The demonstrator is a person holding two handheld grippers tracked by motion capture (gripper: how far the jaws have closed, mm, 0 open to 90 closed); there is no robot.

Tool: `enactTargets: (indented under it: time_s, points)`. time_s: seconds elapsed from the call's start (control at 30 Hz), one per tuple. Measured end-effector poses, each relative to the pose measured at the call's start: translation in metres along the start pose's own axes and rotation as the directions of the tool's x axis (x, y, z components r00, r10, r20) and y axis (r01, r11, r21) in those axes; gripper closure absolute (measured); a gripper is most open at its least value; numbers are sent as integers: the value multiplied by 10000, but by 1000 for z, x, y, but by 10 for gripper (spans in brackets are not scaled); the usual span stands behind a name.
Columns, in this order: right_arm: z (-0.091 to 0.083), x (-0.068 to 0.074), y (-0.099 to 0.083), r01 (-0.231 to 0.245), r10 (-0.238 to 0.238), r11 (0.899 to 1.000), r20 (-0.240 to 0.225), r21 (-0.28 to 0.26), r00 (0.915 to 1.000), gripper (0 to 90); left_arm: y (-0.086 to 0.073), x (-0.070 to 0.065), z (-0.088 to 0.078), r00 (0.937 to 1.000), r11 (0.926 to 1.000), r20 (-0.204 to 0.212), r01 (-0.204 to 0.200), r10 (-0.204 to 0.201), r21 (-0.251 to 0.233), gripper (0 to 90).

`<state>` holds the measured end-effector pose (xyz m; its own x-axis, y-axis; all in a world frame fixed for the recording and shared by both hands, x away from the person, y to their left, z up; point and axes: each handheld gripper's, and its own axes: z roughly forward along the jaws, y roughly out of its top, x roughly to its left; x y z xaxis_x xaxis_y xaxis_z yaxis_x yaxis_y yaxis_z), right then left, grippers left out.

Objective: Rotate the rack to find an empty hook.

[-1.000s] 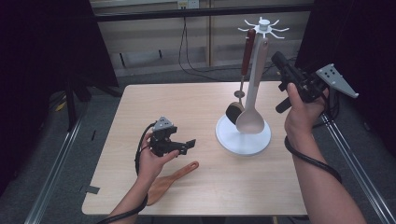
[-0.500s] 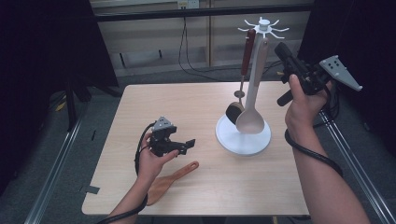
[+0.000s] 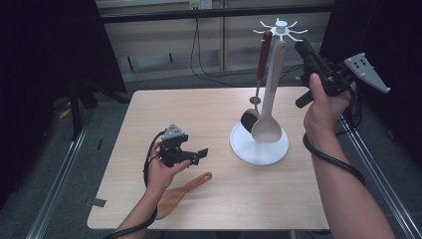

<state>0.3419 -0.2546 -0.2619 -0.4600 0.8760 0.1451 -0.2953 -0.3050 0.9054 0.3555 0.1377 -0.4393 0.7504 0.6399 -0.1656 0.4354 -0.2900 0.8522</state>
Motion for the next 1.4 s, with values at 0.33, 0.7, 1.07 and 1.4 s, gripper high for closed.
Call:
enactTargets:
  time_s: [0.33,0.7,1.07,1.4]
  points:
    - [1,5,1,79,-80,10000,-254,-49,9996,900,1,1,-1,10000,10000,-11,-68,68,-2,37]
    - [5,16,1,346,-341,9994,-596,83,9976,900,1,-1,0,9999,9999,-93,-78,79,118,37]
    - [11,26,-3,453,-435,9988,-829,204,9956,900,2,-1,-1,9999,9999,-45,-105,105,0,37]
    - [14,29,-5,450,-420,9985,-897,314,9951,900,2,-1,-1,9999,9999,-56,-111,111,4,37]
